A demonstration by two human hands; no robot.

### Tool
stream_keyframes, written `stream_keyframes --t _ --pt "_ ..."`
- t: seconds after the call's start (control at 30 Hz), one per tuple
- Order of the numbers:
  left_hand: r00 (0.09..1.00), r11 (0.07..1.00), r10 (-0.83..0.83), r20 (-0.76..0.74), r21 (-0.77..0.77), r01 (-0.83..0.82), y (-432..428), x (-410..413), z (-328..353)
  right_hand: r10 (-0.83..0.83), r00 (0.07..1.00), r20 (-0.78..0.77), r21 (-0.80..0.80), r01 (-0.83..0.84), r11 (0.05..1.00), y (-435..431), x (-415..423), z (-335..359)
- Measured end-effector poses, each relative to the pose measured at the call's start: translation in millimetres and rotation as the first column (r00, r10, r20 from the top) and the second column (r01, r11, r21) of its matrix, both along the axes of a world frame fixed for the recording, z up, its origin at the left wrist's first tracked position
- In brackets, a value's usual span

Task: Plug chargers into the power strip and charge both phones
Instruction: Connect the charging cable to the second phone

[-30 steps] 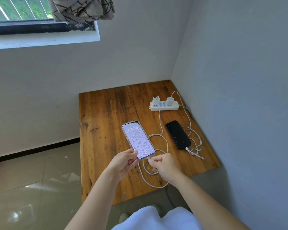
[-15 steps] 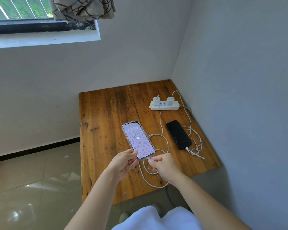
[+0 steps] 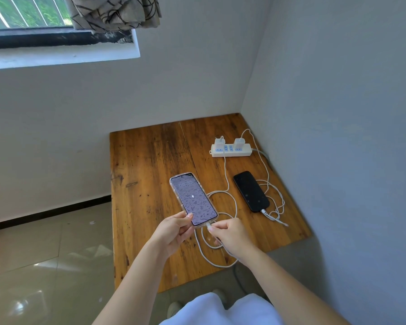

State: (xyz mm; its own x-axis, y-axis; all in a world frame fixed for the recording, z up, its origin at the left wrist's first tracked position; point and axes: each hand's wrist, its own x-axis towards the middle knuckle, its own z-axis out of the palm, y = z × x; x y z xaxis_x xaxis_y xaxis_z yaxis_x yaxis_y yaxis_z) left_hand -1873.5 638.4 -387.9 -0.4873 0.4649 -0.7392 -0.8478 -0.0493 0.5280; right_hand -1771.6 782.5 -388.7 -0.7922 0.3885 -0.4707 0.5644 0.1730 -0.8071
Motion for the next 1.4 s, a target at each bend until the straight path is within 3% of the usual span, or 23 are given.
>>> stream_keyframes --t 0.77,0.93,1.13,1.27,1.4 --pt "0.998 0.998 0.065 0.011 -0.025 -0.065 -10 -26 -19 0.154 0.983 0.1 0.017 -0.156 0.988 2 -14 -2" --pt "0.997 0.995 0.078 0.001 -0.067 -0.078 -19 -44 -25 0.237 0.959 0.158 0.121 -0.257 0.959 8 -11 0" --pt "0.997 0.985 0.072 -0.014 -0.159 -0.074 -26 -69 -40 0.353 0.876 0.329 0.281 -0.448 0.849 19 -19 4" --pt "0.999 0.978 0.038 0.014 -0.206 -0.034 -29 -81 -53 0.331 0.845 0.42 0.394 -0.499 0.772 26 -30 3" --pt "0.999 0.96 0.002 0.039 -0.278 0.009 -28 -91 -73 0.254 0.865 0.432 0.471 -0.457 0.754 28 -41 -4"
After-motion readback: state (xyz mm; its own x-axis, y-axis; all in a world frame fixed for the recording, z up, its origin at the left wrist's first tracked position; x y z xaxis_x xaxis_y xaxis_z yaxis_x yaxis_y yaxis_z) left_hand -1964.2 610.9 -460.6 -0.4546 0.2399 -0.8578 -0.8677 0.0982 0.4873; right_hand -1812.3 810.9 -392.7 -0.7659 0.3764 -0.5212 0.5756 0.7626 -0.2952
